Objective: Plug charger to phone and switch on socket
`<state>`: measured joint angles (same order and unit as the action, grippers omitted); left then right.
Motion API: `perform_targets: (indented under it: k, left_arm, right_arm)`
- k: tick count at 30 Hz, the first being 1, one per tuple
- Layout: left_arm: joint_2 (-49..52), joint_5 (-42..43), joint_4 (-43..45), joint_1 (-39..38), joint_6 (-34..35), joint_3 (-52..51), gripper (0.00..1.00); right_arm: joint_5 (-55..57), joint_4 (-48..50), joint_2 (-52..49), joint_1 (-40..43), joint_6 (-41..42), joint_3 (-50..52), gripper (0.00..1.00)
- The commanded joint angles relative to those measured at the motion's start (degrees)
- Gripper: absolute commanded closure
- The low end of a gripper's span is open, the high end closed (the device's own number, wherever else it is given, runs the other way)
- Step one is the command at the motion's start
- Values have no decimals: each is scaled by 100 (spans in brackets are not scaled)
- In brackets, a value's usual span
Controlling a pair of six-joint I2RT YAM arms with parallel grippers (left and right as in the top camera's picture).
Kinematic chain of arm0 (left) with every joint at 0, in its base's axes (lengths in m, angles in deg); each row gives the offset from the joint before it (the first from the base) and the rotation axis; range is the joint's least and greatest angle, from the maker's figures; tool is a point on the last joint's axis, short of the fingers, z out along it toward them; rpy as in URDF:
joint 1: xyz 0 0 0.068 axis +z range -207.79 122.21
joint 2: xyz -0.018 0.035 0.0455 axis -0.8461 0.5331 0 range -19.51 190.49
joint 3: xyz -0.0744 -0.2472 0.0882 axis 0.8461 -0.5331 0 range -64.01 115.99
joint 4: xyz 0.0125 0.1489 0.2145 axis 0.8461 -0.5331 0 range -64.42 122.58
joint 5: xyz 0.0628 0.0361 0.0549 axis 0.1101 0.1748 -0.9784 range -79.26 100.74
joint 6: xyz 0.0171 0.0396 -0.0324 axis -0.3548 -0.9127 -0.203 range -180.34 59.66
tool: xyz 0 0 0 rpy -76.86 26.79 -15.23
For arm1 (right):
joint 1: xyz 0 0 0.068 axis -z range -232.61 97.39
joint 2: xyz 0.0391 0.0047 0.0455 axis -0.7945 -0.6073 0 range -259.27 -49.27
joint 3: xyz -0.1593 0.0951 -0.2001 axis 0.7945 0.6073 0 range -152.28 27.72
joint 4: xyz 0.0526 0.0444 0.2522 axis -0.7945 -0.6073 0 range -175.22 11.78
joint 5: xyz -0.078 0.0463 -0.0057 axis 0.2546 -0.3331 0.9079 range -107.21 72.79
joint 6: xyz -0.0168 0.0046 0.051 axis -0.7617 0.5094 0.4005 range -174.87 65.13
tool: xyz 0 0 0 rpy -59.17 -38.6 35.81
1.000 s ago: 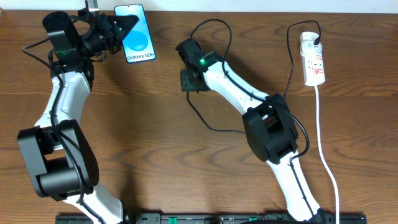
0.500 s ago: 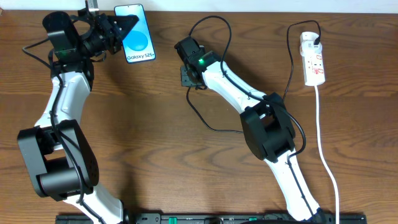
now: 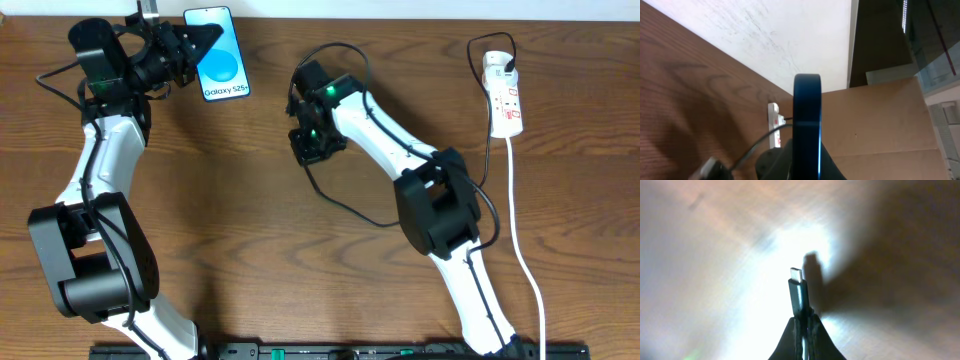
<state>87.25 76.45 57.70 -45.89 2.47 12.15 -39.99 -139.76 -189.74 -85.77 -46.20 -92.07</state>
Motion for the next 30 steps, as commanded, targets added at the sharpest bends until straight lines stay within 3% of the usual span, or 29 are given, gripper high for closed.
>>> perform_targets:
  k: [1, 12, 16, 25, 30]
  left_arm:
    - [-24, 149, 70, 31, -15, 70, 93]
    - [-24, 361, 70, 31, -85, 70, 92]
    - [-26, 382, 70, 28, -87, 70, 93]
    - [-24, 420, 70, 28, -122, 70, 93]
    - [-26, 420, 70, 28, -122, 70, 93]
  right_arm:
    - [-1314, -240, 807, 116, -953, -17, 99]
    - [-2929, -691, 1488, 245, -780, -17, 99]
    - [-2811, -802, 1469, 245, -785, -7, 99]
    - [-420, -667, 1464, 168, -44, 435, 99]
    - [181, -13, 1464, 7, 337, 1178, 99]
